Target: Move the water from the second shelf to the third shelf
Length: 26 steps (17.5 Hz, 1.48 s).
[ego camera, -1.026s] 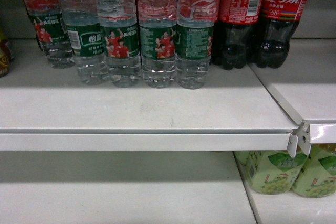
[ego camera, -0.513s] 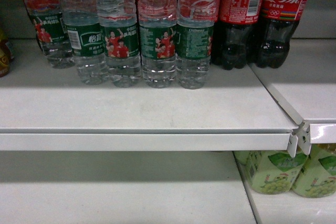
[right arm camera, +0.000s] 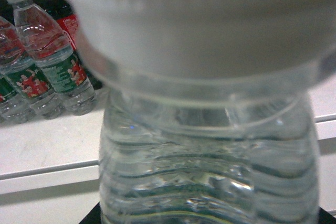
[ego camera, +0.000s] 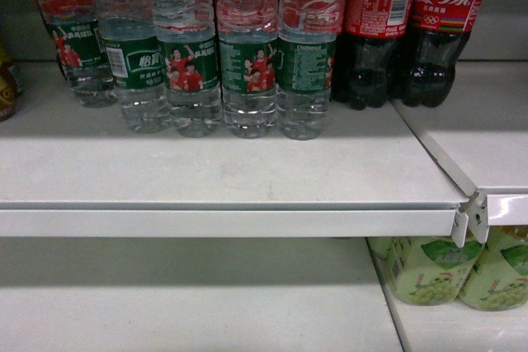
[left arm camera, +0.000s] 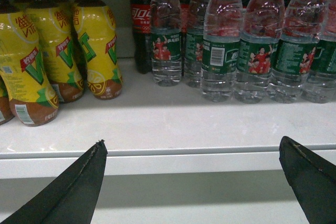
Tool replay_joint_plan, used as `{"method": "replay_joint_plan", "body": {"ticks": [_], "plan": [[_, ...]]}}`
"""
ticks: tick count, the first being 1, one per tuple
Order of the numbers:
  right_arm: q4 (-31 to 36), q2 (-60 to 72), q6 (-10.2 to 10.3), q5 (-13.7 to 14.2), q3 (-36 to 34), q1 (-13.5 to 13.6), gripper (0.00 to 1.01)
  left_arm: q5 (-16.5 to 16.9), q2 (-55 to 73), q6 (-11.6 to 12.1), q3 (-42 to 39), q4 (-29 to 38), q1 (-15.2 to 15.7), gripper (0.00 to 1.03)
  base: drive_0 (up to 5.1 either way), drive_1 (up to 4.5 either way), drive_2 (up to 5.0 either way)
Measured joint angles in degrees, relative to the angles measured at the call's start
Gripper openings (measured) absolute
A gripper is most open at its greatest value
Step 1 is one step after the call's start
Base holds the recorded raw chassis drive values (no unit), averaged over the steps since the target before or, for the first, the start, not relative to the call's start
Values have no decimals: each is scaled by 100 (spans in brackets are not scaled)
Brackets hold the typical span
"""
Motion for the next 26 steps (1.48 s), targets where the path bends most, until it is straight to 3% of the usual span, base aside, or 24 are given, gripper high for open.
{"method": "replay_joint_plan", "body": {"ticks": [26], "plan": [[-2, -11, 57, -13, -33, 0, 43, -11, 0, 2, 0, 0, 0, 98, 0, 0, 0]]}}
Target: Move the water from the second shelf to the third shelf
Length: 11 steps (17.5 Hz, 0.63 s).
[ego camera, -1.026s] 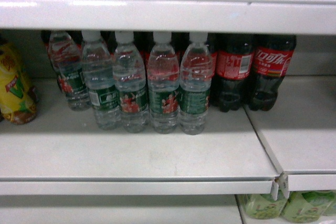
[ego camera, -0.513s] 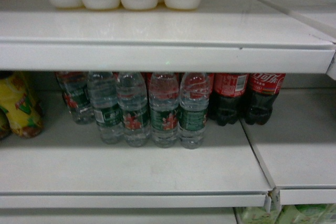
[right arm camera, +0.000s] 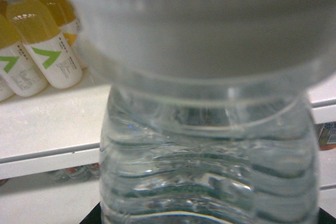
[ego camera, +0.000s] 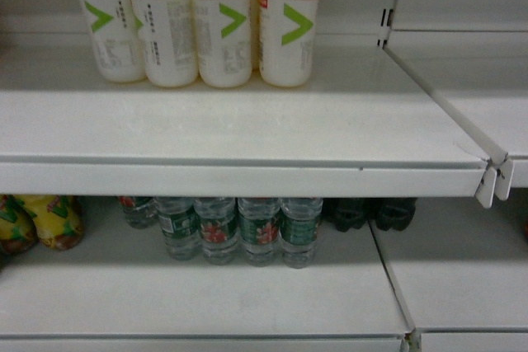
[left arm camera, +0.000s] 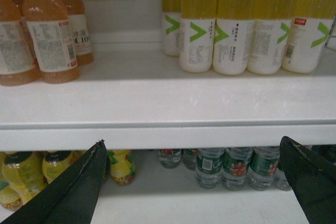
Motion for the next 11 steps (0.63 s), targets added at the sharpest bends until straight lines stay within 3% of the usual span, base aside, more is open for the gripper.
{"method": "replay_joint_plan", "body": {"ticks": [11], "plan": [[0, -20, 4, -2, 13, 0, 43, 11, 0, -2, 0, 0, 0, 98, 0, 0, 0]]}}
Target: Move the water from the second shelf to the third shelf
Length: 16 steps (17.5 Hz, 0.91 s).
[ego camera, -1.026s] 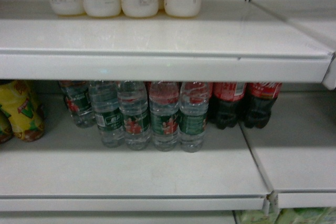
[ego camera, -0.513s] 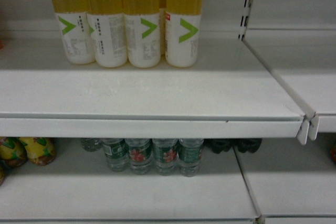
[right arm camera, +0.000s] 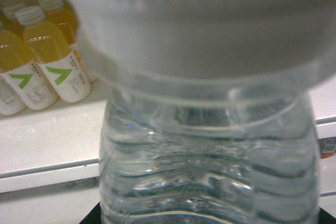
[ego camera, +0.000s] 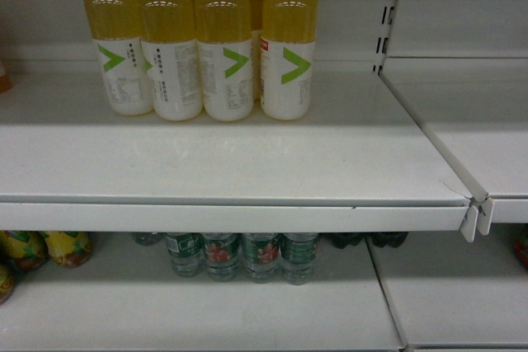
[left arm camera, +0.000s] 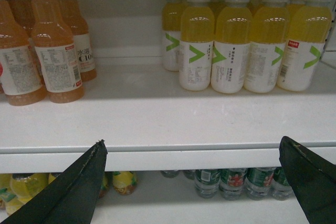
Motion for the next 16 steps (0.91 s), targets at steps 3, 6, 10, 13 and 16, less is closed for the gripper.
{"method": "replay_joint_plan", "body": {"ticks": [3, 6, 10, 13, 16], "plan": [[2, 0, -2, 2, 0, 0, 43, 0, 0, 0, 0, 0, 0, 98, 0, 0, 0], [-7, 0, -4, 50, -4, -39, 43, 2, 0, 0, 0, 2, 0, 98, 0, 0, 0], [0, 0, -2, 28, -4, -33, 43, 0, 0, 0, 0, 4, 0, 98, 0, 0, 0], [-2, 0, -2, 26, -7, -33, 43, 0, 0, 0, 0, -2, 0, 98, 0, 0, 0], [-4, -2, -2, 26, -7, -33, 43, 2, 0, 0, 0, 0, 0, 98, 0, 0, 0]]}}
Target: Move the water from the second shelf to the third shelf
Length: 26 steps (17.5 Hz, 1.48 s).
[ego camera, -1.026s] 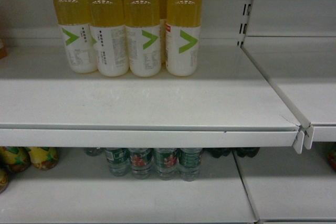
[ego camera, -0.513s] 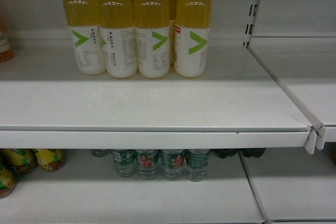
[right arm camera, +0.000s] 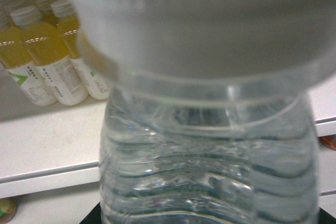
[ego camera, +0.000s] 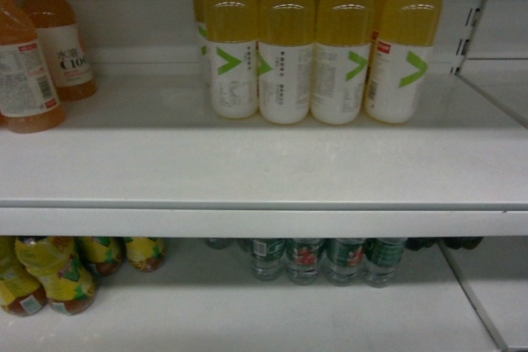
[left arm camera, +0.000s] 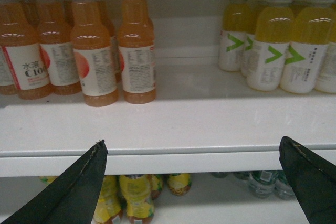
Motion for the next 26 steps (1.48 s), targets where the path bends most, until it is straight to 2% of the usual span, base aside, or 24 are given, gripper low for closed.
{"method": "replay_joint_plan", "body": {"ticks": [26], "plan": [[0, 2, 0, -42, -4, 2, 43, -2, 0, 0, 0, 2, 0, 98, -470, 230, 230]]}}
